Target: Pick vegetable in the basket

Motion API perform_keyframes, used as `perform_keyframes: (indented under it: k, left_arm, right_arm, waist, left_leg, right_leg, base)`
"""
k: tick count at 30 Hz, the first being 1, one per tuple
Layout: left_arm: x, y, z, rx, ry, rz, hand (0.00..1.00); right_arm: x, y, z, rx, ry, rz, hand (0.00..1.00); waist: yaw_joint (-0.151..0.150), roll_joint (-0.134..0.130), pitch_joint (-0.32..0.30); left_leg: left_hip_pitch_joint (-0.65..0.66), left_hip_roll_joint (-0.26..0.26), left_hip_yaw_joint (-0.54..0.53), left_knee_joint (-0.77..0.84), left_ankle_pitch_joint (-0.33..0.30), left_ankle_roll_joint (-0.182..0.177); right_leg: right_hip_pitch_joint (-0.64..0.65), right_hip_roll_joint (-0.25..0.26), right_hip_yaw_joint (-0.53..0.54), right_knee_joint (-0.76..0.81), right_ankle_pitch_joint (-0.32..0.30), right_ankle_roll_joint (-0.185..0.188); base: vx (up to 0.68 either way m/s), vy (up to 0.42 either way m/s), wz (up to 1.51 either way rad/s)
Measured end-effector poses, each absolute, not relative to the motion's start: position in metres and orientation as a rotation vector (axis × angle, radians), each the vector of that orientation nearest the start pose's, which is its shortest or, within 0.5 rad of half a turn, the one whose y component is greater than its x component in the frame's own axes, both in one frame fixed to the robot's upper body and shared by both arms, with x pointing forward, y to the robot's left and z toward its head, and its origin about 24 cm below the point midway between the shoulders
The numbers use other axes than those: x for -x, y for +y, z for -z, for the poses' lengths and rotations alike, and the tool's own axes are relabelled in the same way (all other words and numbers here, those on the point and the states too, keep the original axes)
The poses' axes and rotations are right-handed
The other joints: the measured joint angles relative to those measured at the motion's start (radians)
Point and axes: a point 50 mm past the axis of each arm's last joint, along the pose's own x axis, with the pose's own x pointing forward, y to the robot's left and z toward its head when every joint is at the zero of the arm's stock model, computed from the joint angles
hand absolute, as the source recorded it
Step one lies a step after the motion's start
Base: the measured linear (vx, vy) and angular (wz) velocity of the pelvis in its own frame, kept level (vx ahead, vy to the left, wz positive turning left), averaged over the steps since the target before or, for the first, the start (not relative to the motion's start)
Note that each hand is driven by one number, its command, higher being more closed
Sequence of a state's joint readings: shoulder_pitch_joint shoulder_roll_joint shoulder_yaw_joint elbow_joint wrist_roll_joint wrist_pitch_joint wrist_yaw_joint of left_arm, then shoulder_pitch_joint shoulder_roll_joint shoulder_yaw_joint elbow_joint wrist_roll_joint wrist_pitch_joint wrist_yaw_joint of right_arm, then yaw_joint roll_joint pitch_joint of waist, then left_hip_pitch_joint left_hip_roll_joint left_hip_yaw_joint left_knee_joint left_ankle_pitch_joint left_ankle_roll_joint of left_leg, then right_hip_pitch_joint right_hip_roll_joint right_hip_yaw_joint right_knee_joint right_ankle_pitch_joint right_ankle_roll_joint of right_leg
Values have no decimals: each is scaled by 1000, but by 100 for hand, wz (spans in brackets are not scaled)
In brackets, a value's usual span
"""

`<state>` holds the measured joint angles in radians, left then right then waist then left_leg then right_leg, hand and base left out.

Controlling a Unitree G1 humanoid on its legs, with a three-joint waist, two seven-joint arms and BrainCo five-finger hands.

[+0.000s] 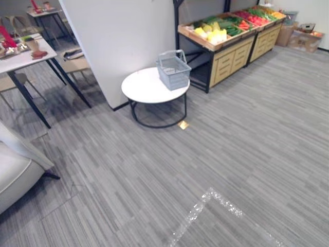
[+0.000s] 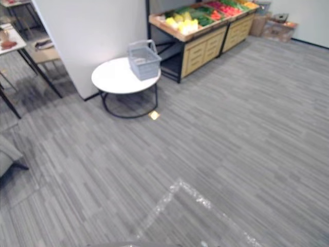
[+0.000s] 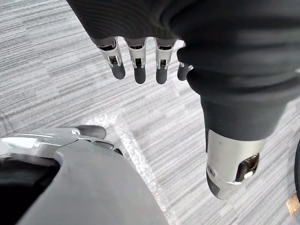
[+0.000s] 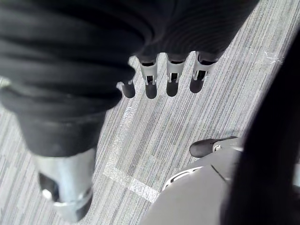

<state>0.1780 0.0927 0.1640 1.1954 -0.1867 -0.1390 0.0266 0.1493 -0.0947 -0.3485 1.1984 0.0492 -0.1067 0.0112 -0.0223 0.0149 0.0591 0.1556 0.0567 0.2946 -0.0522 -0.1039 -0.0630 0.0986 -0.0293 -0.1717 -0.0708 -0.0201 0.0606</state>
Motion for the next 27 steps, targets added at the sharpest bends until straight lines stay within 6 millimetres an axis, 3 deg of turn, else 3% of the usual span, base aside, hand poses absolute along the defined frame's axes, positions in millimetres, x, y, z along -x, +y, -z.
perform_keyframes:
  k: [6,8,27]
  left_arm:
    - [-38,210,170,145,1172,-405,0]
    - [-38,210,170,145,1172,-406,0]
    - [-47,211,168,161,1119,-465,0]
  right_arm:
    - [-46,-221,169,-179,1161,455,0]
    - [-48,-221,169,-179,1154,453,0]
    - [-54,-222,167,-198,1115,487,0]
  waist:
    - [0,3,15]
    - [1,4,19]
    - [1,-3,35]
  left_leg:
    - [11,1,5,-8,-2,-7]
    - [21,4,11,-16,0,-11]
    - [19,8,28,-20,-3,-17]
  right_leg:
    - [13,3,-11,-11,-2,4]
    - [18,6,-11,-14,-3,24]
    - [9,11,-11,-20,-2,22]
  base:
    - [-2,-32,0]
    - [-18,-45,-6]
    - [-28,-41,-2]
